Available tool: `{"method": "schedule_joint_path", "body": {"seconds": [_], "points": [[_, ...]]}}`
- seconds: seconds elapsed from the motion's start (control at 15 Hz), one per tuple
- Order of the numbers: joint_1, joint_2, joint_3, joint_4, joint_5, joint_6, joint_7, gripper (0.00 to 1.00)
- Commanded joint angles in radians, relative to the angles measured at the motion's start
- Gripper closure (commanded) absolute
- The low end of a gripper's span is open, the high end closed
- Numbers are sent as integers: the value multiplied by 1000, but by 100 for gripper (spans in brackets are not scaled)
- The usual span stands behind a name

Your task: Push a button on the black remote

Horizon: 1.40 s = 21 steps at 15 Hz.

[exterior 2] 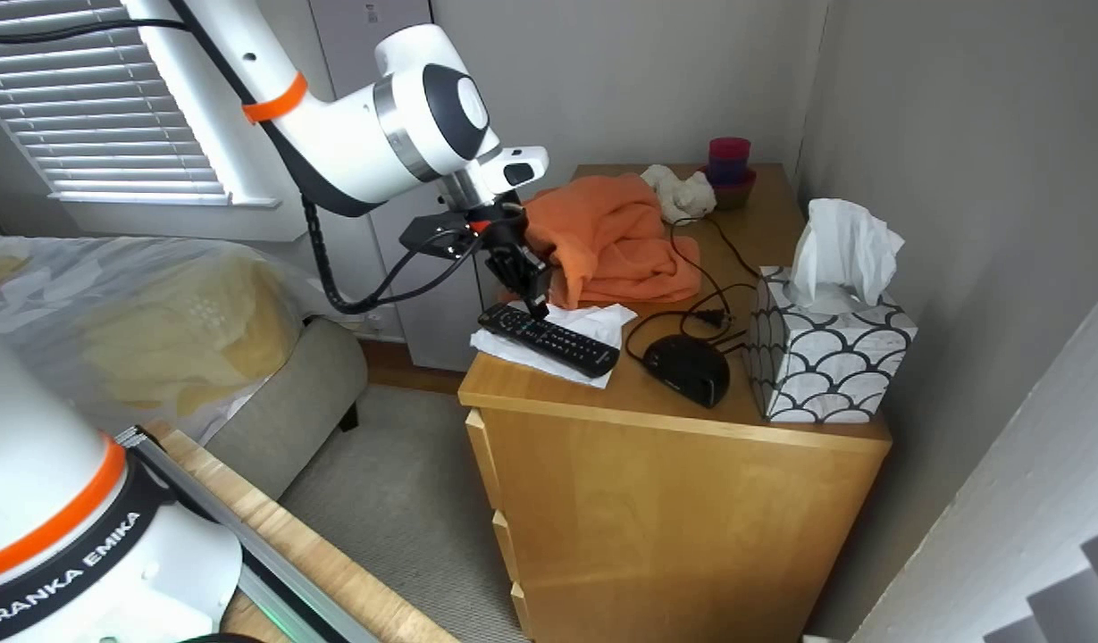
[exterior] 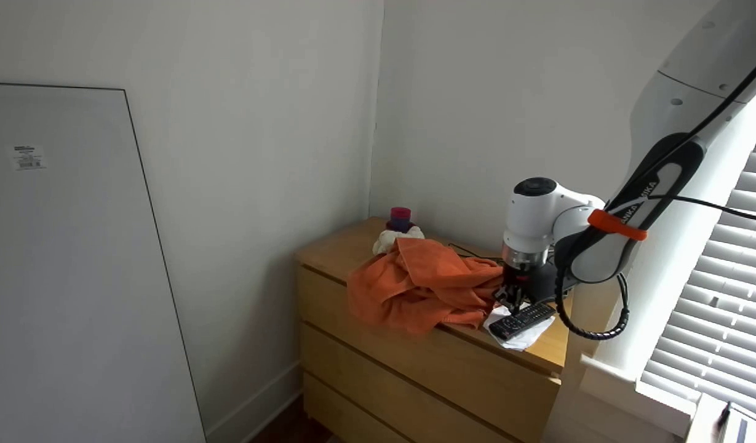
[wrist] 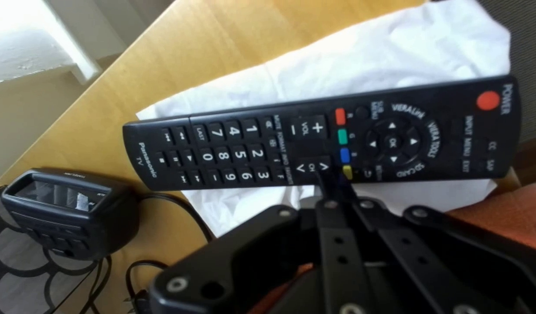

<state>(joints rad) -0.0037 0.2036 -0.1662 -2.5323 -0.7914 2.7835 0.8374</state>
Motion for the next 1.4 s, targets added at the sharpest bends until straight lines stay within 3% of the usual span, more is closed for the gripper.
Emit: {"method": "schedule_joint_path", "body": {"seconds": [0.0, 1.33], "points": [[15, 6, -5, 4, -20, -16, 44, 100], [20, 76, -9, 38, -37, -31, 83, 100]]}}
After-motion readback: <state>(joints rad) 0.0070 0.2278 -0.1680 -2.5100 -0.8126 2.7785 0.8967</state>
